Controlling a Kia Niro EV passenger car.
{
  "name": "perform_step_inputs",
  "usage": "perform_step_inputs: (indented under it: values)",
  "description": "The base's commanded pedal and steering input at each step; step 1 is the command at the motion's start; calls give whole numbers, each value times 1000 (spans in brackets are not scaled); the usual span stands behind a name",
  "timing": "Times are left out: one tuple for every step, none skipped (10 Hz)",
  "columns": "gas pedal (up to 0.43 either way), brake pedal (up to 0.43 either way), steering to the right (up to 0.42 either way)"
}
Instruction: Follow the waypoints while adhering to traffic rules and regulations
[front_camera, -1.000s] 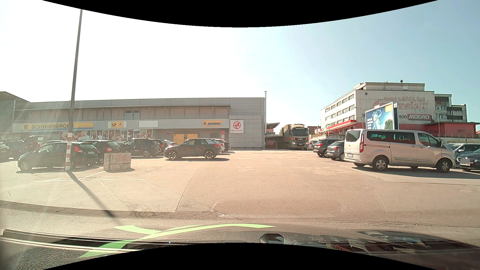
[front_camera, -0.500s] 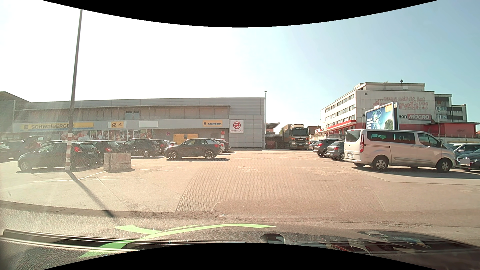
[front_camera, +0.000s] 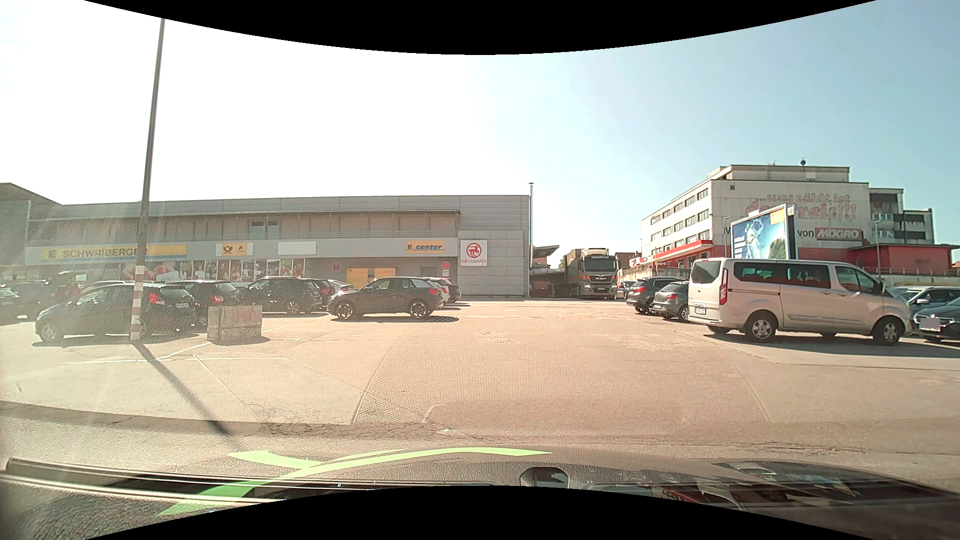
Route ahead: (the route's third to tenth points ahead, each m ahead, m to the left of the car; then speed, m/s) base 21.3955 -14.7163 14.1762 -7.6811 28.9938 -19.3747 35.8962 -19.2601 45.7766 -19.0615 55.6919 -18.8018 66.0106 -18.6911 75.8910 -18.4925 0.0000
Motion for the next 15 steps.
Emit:
perform_step_inputs:
  values:
    - [0, 421, -56]
    - [0, 421, -55]
    - [0, 421, -55]
    - [0, 421, -55]
    - [0, 421, -55]
    - [0, 421, -55]
    - [0, 421, -55]
    - [0, 421, -55]
    - [0, 421, -55]
    - [0, 421, -55]
    - [0, 421, -55]
    - [0, 421, -55]
    - [0, 421, -55]
    - [0, 421, -56]
    - [0, 421, -55]
